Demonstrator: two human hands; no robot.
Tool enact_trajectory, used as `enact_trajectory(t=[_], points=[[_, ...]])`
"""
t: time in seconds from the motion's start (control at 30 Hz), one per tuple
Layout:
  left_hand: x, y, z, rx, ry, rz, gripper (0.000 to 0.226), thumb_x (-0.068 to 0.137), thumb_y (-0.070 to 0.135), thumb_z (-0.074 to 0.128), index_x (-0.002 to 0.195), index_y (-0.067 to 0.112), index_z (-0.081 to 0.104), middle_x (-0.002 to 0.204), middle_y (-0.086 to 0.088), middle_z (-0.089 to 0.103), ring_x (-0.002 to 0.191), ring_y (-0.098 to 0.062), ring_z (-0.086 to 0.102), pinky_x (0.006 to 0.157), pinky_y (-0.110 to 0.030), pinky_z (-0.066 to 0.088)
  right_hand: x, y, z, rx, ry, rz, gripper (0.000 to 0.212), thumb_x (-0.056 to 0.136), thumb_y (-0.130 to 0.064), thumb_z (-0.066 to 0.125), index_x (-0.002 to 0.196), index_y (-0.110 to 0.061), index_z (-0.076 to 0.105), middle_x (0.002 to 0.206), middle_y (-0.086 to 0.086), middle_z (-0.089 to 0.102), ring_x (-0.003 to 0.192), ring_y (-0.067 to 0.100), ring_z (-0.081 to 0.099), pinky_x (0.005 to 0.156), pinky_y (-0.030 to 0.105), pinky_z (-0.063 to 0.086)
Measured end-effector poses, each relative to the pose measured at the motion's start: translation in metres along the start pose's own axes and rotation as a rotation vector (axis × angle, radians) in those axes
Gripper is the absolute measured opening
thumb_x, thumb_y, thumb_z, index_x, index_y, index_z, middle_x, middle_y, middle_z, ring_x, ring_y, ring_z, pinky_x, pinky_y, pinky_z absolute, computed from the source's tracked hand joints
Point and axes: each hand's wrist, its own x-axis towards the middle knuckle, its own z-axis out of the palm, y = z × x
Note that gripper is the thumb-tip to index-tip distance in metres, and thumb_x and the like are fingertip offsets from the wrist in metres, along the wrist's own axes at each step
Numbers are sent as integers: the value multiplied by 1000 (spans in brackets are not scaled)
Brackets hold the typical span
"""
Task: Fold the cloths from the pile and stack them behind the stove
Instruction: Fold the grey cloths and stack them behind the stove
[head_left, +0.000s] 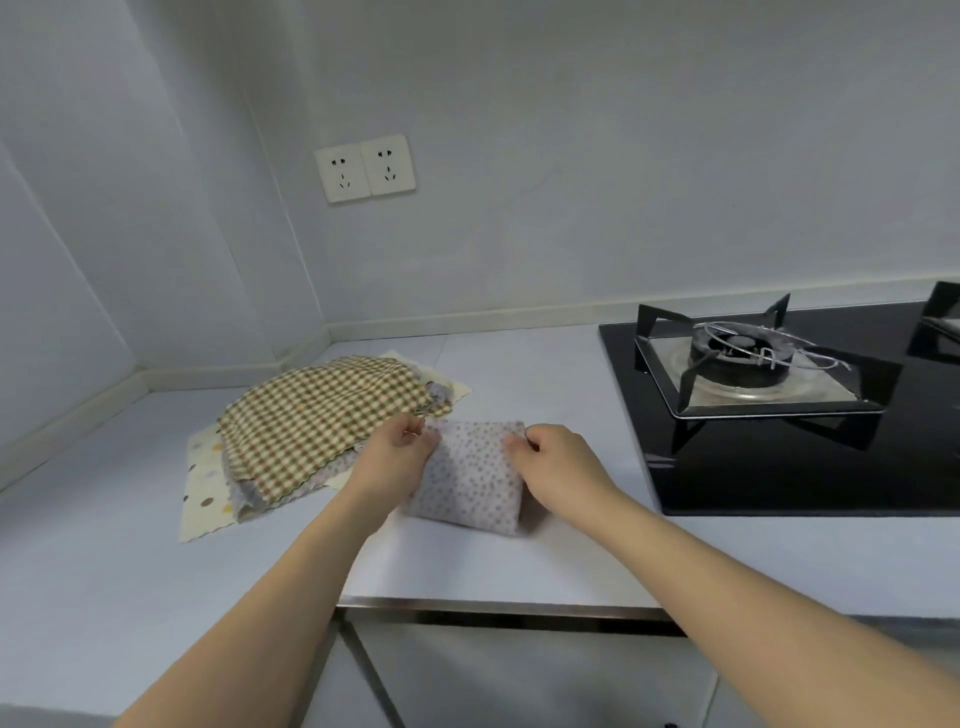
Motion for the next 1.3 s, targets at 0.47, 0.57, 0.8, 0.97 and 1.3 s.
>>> enact_trajectory(t=[0.47,0.57,0.8,0.97,1.3], points=[[37,-15,55,779,110,78,22,98,22,38,98,4,51,106,-16,59,95,-32,57,72,-36,38,51,25,1,-336,-143,121,14,88,-22,49,98,-14,56,104,6,49,97,27,55,74,31,43],[29,-6,47,458,24,-37,19,99,24,39,83,13,44,75,-6,50,66,-21,45,59,-33,33,46,25,-6,41,-147,154,16,84,-12,53,73,-17,43,76,2,46,74,19,46,62,26,31],[-16,24,29,-297,-126,-194,37,97,37,52,113,5,62,99,-10,69,88,-25,65,78,-39,49,2,-1,-45,738,-137,186,33,88,-5,66,113,-24,56,111,7,59,95,20,61,76,30,48],[-51,50,37,-488,-101,-123,34,98,39,51,118,14,62,112,-3,71,105,-23,66,100,-49,47,-27,-24,-73,1021,-103,219,35,89,-1,63,119,-19,57,103,8,67,86,21,66,67,34,51],[-59,85,60,-591,41,12,27,99,38,49,102,13,61,112,-1,67,106,-21,63,95,-46,49,-23,-33,-96,717,86,172,32,95,-34,57,119,-13,54,114,4,63,101,20,62,85,36,51]])
